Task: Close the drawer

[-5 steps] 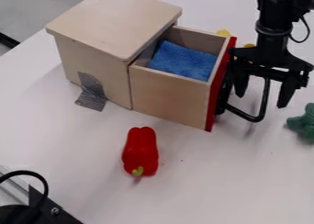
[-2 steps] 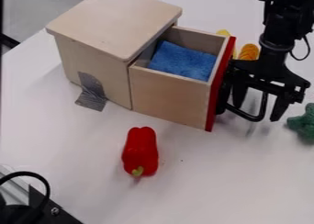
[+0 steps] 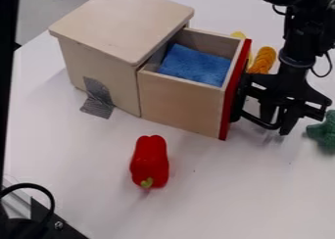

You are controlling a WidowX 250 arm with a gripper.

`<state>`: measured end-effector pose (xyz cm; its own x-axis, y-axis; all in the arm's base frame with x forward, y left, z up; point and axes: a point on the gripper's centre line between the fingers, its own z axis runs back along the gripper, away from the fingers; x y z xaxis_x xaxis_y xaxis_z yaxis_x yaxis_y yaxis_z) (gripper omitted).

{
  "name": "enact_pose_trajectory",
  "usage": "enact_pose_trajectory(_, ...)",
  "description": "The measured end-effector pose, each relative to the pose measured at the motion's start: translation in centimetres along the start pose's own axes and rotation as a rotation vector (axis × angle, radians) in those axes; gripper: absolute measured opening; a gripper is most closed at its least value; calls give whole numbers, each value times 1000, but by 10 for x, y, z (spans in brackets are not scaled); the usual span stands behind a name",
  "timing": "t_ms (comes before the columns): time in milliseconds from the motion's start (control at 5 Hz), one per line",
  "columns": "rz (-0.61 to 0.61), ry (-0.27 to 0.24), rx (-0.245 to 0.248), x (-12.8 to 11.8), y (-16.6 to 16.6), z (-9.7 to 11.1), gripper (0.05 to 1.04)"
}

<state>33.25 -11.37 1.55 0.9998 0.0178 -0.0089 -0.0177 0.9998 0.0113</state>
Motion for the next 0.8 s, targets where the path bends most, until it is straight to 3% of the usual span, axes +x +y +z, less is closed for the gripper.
enact_pose_trajectory(200,-91,17,8,-12,-7,2,170)
enact_pose_trajectory(400,-201,41,-5,-18,-8,5,153)
enact_pose_trajectory(800,-205,62,-7,-27,7,5,148)
